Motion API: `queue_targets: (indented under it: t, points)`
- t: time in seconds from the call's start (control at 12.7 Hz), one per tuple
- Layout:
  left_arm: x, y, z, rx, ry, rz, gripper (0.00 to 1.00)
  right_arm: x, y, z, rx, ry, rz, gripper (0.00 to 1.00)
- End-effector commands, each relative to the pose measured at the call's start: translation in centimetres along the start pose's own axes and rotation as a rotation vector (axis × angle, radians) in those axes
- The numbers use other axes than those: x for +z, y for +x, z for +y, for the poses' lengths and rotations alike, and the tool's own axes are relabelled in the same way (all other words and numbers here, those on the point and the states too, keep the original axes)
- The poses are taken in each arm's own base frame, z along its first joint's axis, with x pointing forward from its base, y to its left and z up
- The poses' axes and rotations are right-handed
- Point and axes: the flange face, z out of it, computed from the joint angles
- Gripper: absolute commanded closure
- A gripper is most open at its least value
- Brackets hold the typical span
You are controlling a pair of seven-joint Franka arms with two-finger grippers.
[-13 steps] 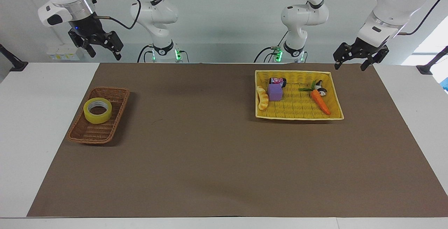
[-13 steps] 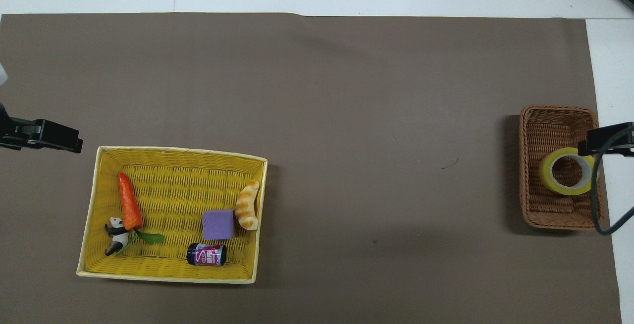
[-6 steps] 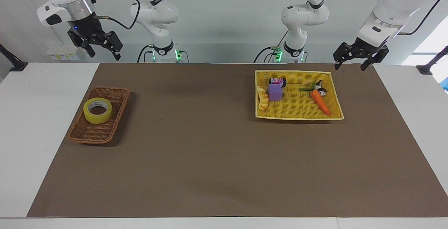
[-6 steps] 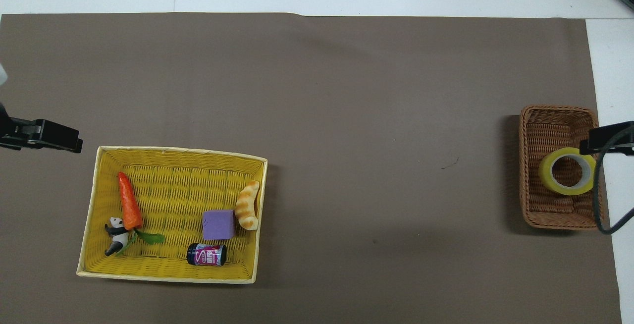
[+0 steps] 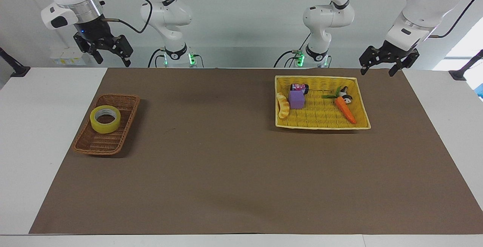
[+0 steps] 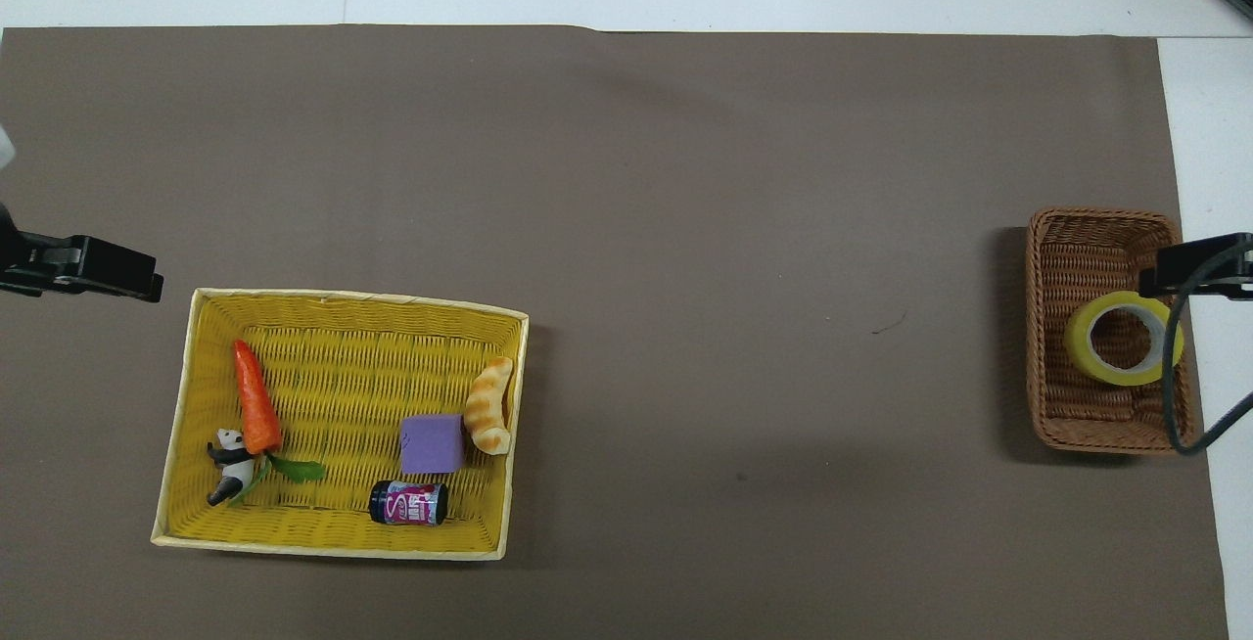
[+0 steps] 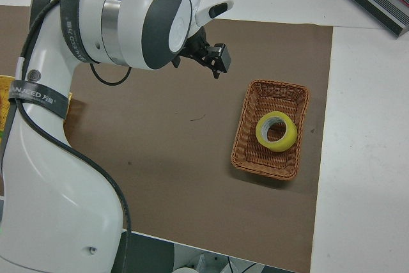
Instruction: Move tape to another basket
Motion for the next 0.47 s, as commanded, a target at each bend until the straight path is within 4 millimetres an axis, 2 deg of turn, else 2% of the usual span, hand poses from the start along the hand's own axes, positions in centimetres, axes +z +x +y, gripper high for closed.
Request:
queue_targets:
  t: [0.0,0.39]
  points:
    - [-0.59,-0.30,-0.22,0.008,0.011,-0.007,0.00,0.15,-0.46,-0.07,-0.017,-0.004,0.014,0.00]
    - [-0.59,-0.30,-0.22,0.008,0.011,-0.007,0.00,0.29,-0.49,-0.17,-0.023,0.004,0.005,0.00]
